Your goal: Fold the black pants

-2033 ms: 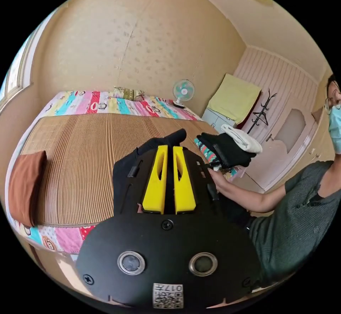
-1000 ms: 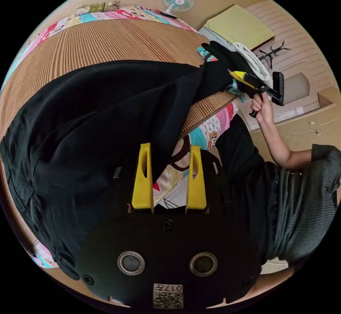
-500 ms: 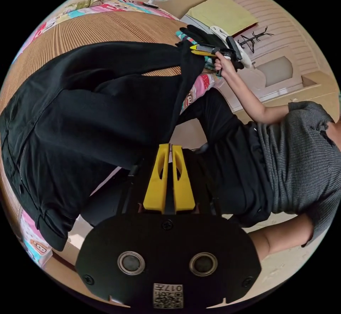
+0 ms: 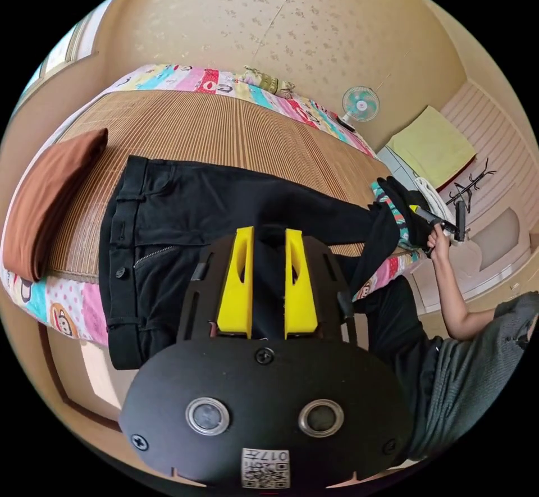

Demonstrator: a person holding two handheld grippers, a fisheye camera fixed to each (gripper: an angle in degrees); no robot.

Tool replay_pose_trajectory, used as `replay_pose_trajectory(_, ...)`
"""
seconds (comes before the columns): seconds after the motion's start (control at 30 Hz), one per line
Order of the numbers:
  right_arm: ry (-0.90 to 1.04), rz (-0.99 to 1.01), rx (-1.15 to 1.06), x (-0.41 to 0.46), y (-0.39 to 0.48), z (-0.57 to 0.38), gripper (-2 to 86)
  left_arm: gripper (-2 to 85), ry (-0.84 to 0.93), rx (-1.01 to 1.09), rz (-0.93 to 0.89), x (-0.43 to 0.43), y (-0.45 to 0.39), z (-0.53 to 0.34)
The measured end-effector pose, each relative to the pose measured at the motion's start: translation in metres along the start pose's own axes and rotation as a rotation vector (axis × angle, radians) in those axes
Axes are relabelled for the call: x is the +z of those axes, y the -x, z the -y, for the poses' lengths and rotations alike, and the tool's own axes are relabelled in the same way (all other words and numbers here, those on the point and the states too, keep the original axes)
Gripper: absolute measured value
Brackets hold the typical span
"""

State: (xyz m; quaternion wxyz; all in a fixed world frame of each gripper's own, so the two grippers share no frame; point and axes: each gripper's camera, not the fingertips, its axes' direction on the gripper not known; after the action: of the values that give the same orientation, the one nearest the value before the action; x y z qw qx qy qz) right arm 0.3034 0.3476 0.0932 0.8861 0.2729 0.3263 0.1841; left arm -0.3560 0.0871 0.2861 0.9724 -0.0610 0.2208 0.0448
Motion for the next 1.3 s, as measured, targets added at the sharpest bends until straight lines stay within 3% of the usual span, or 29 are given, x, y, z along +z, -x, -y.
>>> replay_pose_trajectory(0.13,0.037,0.112,0.055,0.021,0.008,-0.005,3.0,2.8,0.357,0.102,0.275,0.115,-0.014,0.037)
replay_pose_trajectory(0.17,0.037,0.154,0.066,0.024,0.011,-0.006,3.4,1.5,0.359,0.192,0.295,0.128,-0.016,0.034)
replay_pose_trajectory(0.3,0.026,0.179,0.043,0.017,0.016,0.002,5.8,-0.2,0.337,0.205,0.437,0.119,0.01,0.042)
replay_pose_trajectory(0.43,0.083,0.102,0.02,0.02,0.019,0.026,10.1,-0.4,0.379,0.159,0.773,0.115,0.063,0.05)
replay_pose_trajectory(0.5,0.124,0.087,0.031,0.034,0.022,0.041,13.5,-0.2,0.38,-0.025,0.721,0.095,0.099,0.059)
replay_pose_trajectory(0.57,0.17,0.091,0.033,0.052,0.026,0.051,15.2,0.5,0.276,-0.293,0.433,0.053,0.135,0.057)
replay_pose_trajectory(0.63,0.201,0.077,0.055,0.072,0.028,0.055,16.3,1.8,0.095,-0.336,0.221,0.024,0.128,0.04)
replay_pose_trajectory(0.73,0.241,-0.006,0.115,0.11,0.023,0.058,16.3,4.3,-0.025,-0.207,-0.015,0.006,0.071,0.016)
replay_pose_trajectory(0.83,0.343,-0.159,0.115,0.153,0.014,0.062,10.7,7.7,0.087,-0.023,-0.169,0.024,-0.009,0.002)
replay_pose_trajectory(0.93,0.42,-0.105,0.029,0.153,0.019,0.089,4.9,9.6,0.137,0.088,-0.247,0.04,-0.082,-0.012)
replay_pose_trajectory(1.0,0.161,0.087,0.008,0.091,0.023,0.099,2.8,9.9,0.176,0.141,-0.299,0.051,-0.117,-0.014)
replay_pose_trajectory(1.1,-0.172,0.18,0.047,0.0,0.026,0.071,1.8,11.0,0.154,0.187,-0.299,0.055,-0.16,-0.013)
replay_pose_trajectory(1.2,-0.354,0.088,0.046,-0.05,0.032,0.01,1.1,11.3,0.056,0.218,-0.216,0.043,-0.189,-0.012)
replay_pose_trajectory(1.3,-0.329,-0.097,0.12,-0.059,0.029,-0.054,0.6,11.4,-0.047,0.238,-0.191,0.029,-0.207,-0.019)
